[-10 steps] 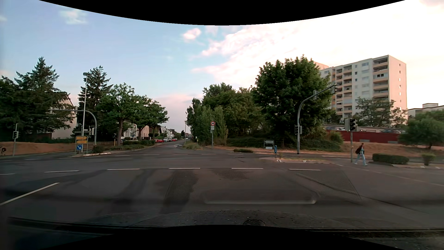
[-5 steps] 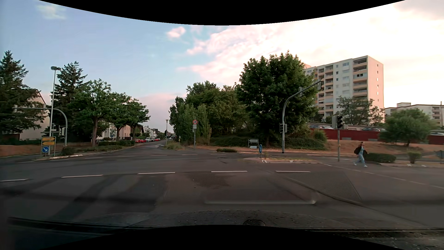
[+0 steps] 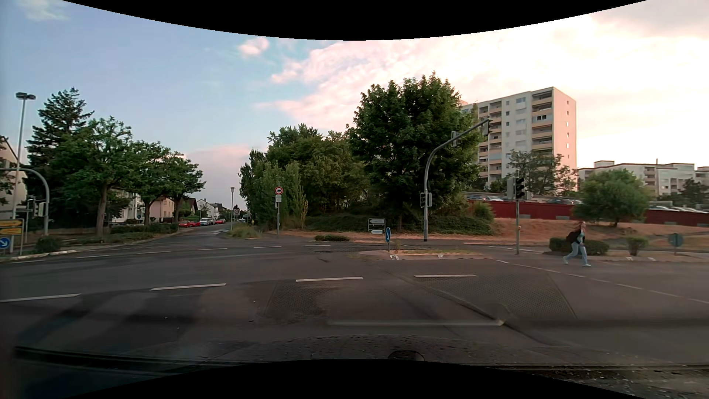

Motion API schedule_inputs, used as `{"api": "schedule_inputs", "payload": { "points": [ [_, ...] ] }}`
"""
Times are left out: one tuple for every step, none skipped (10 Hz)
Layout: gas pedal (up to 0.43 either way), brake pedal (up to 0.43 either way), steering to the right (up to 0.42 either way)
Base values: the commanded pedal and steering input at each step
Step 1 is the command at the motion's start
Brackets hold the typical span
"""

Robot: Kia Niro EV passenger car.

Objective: Follow the waypoints while adhering to traffic rules and regulations

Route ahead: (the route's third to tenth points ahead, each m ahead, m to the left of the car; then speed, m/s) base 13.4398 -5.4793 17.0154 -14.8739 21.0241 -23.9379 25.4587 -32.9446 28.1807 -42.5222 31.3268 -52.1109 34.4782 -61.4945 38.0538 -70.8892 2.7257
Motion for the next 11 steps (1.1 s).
{"api": "schedule_inputs", "payload": {
  "points": [
    [0.0,0.0,0.254],
    [0.0,0.0,0.252],
    [0.0,0.0,0.251],
    [0.0,0.0,0.248],
    [0.0,0.0,0.247],
    [0.0,0.0,0.248],
    [0.0,0.0,0.248],
    [0.0,0.0,0.247],
    [0.0,0.0,0.247],
    [0.0,0.0,0.247],
    [0.0,0.0,0.247]
  ]
}}
